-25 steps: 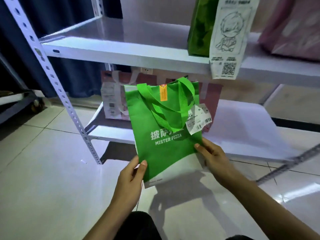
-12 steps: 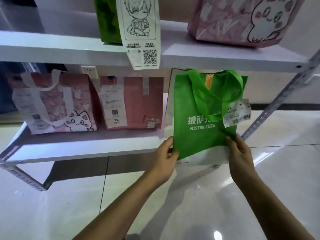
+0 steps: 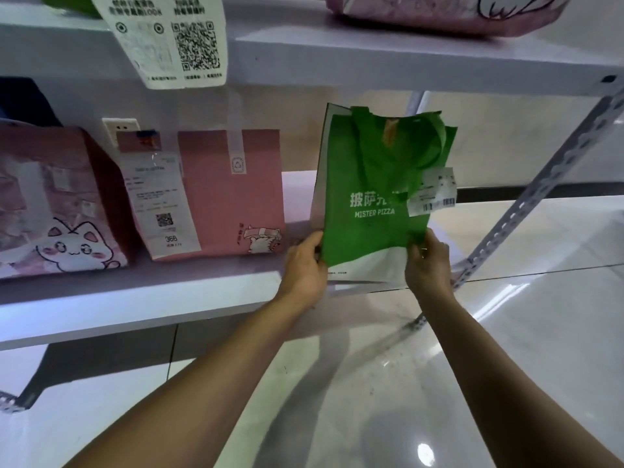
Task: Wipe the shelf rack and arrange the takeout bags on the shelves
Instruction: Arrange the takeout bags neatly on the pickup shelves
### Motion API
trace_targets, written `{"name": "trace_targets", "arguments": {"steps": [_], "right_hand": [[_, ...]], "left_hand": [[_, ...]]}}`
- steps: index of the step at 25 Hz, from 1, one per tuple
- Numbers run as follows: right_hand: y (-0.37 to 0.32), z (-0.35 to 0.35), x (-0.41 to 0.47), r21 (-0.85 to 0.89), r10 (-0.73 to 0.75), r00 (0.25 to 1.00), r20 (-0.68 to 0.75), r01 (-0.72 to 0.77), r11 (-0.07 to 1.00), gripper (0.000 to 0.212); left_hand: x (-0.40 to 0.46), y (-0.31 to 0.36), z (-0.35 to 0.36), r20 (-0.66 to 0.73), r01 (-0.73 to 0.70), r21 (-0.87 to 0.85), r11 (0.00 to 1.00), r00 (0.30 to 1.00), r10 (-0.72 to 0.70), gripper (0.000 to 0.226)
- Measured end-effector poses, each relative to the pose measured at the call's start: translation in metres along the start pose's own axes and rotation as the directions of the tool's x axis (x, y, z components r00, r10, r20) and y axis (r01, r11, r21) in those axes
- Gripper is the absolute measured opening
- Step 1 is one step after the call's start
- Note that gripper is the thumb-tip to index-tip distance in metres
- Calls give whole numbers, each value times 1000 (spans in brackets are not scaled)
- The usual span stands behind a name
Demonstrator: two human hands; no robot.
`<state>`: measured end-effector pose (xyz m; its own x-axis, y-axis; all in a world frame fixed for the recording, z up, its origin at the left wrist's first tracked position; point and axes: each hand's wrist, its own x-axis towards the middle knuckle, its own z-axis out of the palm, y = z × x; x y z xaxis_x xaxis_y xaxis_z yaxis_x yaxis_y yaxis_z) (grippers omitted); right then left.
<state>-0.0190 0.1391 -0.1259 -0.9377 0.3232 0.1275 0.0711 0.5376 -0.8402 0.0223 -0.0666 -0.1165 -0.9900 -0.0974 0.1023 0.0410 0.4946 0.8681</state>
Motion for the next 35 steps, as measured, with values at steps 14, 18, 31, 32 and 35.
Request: {"name": "trace_targets", "arguments": {"steps": [14, 18, 31, 32, 35], "right_hand": [[-2, 22, 5, 252, 123, 988, -92, -96, 963, 45], [-23, 33, -34, 243, 33, 996, -81, -12, 970, 37], [-140, 173, -146, 317, -380, 849, 369, 269, 909, 25], [-147, 183, -152, 334, -395, 829, 397, 271, 903, 25], [-172, 216, -169, 375, -403, 784, 473, 234, 897, 25]], "left_hand": [[13, -6, 1, -32, 113, -68, 991, 993, -115, 45], [-11, -13, -22, 4, 95, -122, 988, 995, -95, 39], [-75, -86, -184, -317, 112, -141, 984, 936, -152, 32], [-77, -95, -198, -357, 131, -117, 984, 919, -165, 31], [-84, -124, -248, -476, 224, -70, 972, 849, -230, 27]]}}
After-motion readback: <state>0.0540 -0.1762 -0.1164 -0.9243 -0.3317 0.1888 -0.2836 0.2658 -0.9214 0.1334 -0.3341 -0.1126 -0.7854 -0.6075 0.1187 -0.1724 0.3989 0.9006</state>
